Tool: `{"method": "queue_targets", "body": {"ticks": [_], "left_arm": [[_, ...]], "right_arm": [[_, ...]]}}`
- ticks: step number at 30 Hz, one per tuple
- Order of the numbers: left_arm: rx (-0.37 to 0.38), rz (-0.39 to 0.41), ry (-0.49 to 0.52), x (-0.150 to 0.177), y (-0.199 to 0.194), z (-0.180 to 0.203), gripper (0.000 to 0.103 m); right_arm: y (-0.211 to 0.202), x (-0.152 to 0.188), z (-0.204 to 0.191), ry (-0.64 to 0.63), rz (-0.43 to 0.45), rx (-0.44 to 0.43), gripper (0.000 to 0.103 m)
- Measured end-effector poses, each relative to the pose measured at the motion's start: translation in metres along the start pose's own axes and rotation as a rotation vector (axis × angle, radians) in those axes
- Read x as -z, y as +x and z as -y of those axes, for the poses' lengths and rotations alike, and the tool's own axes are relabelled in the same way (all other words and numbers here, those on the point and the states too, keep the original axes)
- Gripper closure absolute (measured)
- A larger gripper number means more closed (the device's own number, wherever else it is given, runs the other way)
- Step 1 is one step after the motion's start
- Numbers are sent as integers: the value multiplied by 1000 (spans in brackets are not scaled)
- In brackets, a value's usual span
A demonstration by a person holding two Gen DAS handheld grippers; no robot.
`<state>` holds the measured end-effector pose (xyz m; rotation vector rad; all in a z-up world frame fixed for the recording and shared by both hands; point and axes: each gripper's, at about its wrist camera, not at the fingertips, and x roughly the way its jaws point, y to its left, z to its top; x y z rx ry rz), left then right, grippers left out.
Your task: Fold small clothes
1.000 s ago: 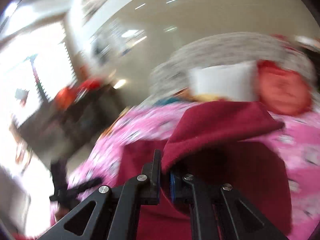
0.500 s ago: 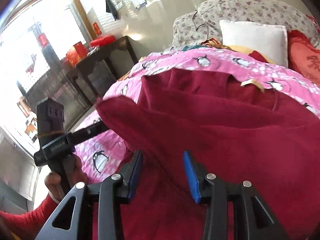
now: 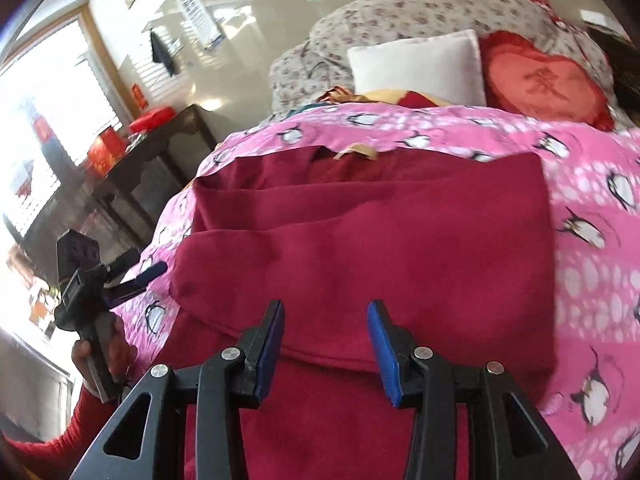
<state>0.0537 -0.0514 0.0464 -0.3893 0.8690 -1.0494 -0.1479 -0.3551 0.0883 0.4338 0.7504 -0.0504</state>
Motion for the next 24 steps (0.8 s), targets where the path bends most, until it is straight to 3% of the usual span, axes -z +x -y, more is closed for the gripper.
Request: {"method": "queue_targets", "body": {"ticks": [4, 5, 6, 9, 11, 18, 24], "left_arm": [[-79, -82, 33, 7, 20, 5, 11], [-87, -84, 61, 10, 22, 10, 28], [-81, -88, 78, 11, 23, 14, 52], [-137, -56, 87, 9, 19, 22, 77], [-132, -36, 84, 1, 17, 29, 86], [-144, 10, 292, -42, 24, 99, 90], [-155, 39, 295, -57, 17, 102, 90]], "right_arm": [[-8, 3, 15, 26, 17, 11, 62], [-9, 3, 19, 34, 25, 16, 62], [-10, 2, 22, 38, 33, 25, 62], [-8, 0, 34, 64, 53, 66, 62], [-5, -3, 46, 101, 51, 60, 62], [-14, -19, 51, 125, 83, 84, 62], [-29, -43, 48, 82, 136, 125, 62]]}}
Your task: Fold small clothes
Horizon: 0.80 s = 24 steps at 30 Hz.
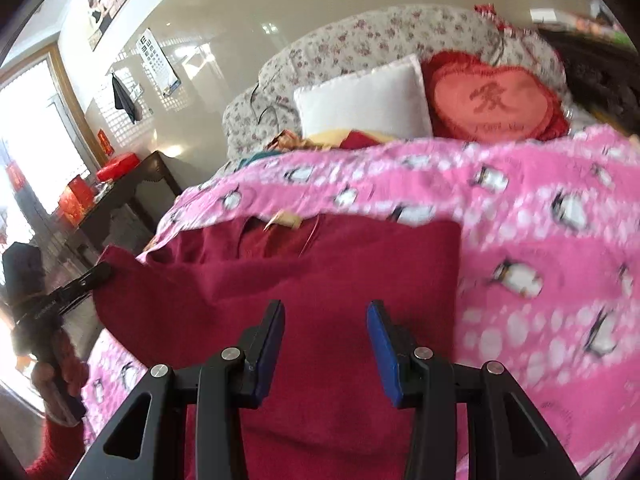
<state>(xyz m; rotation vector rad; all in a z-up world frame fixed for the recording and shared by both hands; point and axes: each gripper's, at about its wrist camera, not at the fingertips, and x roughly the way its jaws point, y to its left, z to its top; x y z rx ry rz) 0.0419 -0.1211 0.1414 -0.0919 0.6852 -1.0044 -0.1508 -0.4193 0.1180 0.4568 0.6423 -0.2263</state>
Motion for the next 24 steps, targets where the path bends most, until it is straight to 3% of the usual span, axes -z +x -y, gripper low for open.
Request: {"method": "queue_targets", "body": {"ticks": [4, 7, 9, 12, 15, 17, 21, 24], "left_arm": [[8, 29, -10, -32, 3, 1, 91], [19, 97, 46, -65, -9, 21, 91], [3, 146, 90, -68, -24, 28, 91], [-106, 112, 139, -45, -20, 19, 91], [-144, -53, 41, -3, 16, -17, 91], [-146, -126, -32, 28, 34, -36, 91], [-174, -127, -69, 51, 43, -50, 91], [-192, -129, -50, 53, 49, -49, 91]], "right_arm": [[6, -23, 19, 51, 7, 109, 59], [4, -27, 29, 114, 25, 90, 59], [0, -22, 26, 112, 42, 52, 59], [9, -7, 13, 46, 0, 28, 59], [31, 2, 9, -14, -65, 87, 59], [34, 3, 9, -36, -56, 119, 59], [26, 1, 4, -74, -56, 162, 59], [31, 9, -6, -194, -83, 245, 60]]}}
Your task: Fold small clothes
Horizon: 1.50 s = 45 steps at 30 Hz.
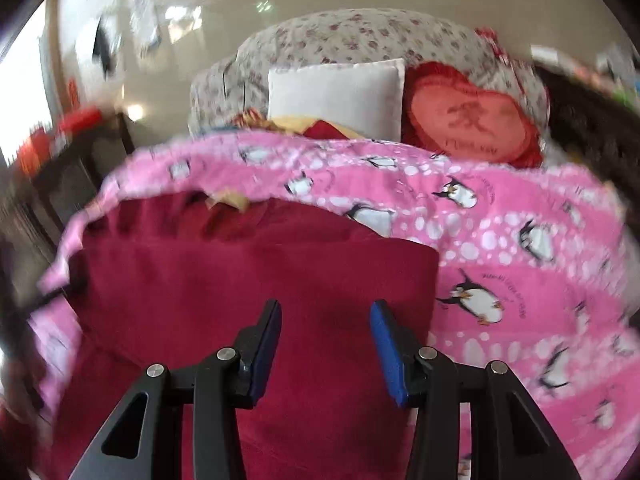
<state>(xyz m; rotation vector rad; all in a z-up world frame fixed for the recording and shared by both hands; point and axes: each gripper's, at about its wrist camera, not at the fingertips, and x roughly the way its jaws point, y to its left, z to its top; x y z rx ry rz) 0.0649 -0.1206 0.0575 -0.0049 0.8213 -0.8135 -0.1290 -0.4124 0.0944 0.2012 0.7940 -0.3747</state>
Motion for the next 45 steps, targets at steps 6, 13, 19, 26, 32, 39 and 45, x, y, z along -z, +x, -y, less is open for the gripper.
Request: {"method": "queue_targets", "body": {"ticks": [6, 13, 19, 26, 32, 39, 45], "left_arm": [[-60, -3, 31, 3, -6, 5, 79], [-58, 15, 45, 14, -37, 13, 64], [-82, 1, 29, 15, -14, 22, 46], [-69, -61, -82, 19, 0, -2, 46], [-107, -52, -63, 28, -13, 5, 46], [-131, -78, -73, 37, -18, 14, 46], [-131, -87, -47, 59, -55, 23, 46]], "right_arm": [[-5, 2, 6, 33, -2, -10, 60], [-43, 32, 3, 25, -19, -19, 59], [-7, 53, 15, 18, -77, 104, 55], [-30, 54, 27, 90, -50, 85, 44], [-50, 70, 16, 115, -37, 12, 44], [-31, 77, 1, 70, -103, 53, 43], [-95, 97, 2, 110, -62, -81, 43]]}}
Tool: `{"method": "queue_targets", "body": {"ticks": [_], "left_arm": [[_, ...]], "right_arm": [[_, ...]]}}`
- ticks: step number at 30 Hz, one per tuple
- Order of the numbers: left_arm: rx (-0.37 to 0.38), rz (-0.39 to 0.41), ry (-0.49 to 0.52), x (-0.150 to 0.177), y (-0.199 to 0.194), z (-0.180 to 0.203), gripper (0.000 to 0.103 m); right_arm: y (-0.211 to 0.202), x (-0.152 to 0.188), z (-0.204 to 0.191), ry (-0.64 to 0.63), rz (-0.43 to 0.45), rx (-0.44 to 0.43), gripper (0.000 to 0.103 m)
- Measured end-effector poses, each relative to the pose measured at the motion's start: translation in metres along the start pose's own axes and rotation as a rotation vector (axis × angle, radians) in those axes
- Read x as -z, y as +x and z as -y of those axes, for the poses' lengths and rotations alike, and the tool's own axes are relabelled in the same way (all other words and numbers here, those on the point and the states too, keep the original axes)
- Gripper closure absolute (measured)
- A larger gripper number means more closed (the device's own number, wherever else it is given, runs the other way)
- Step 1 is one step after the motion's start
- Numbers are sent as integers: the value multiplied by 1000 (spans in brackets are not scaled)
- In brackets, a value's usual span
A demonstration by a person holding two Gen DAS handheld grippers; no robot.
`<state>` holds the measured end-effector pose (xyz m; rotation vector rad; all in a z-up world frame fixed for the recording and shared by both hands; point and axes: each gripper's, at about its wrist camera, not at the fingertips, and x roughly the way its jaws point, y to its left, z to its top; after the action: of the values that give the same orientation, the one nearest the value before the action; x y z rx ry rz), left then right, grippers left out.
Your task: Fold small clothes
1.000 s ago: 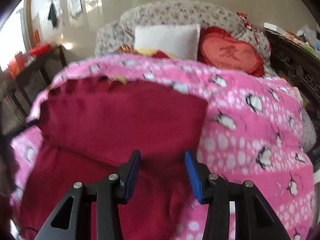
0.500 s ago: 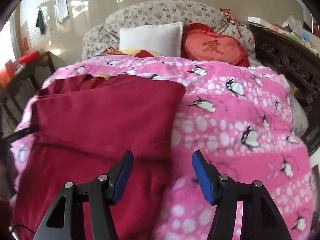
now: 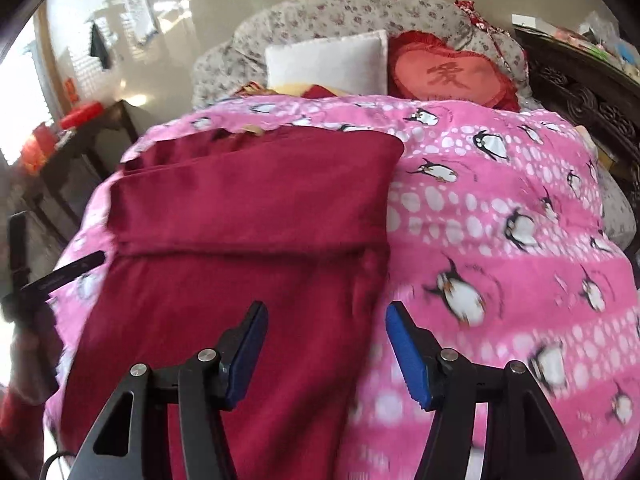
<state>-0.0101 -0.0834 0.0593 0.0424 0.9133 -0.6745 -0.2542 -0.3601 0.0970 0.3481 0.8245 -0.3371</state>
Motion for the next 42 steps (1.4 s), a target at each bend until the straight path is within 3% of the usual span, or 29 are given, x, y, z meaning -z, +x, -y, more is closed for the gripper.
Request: {"method": "queue_targets", "body": {"ticks": [8, 12, 17, 20, 23, 29, 36, 42], "left_arm": [[92, -72, 6, 70, -62, -8, 41], [100, -134, 2, 111, -82, -12, 41], [161, -190, -58, 143, -94, -10, 40], [167, -191, -51, 153, -101, -2, 40], [191, -205, -69, 160, -103, 1, 34], [170, -206, -63, 165, -103, 4, 33], [149, -224, -9, 166, -98, 14, 20], [147, -249, 43, 165, -91, 24, 8]], "right_arm": [[-70, 82, 6, 11, -91, -155, 43], [-76, 127, 14, 84, -140, -243, 43], [-68, 161, 8, 87, -188, -254, 43], [-71, 167, 5, 87, -180, -277, 43], [-73, 170, 4, 109, -173, -335, 43], [-72, 180, 7, 155, -129, -403, 42], [-67, 183, -3, 110, -110, -501, 42], [-56, 185, -4, 176, -86, -588, 45]]}}
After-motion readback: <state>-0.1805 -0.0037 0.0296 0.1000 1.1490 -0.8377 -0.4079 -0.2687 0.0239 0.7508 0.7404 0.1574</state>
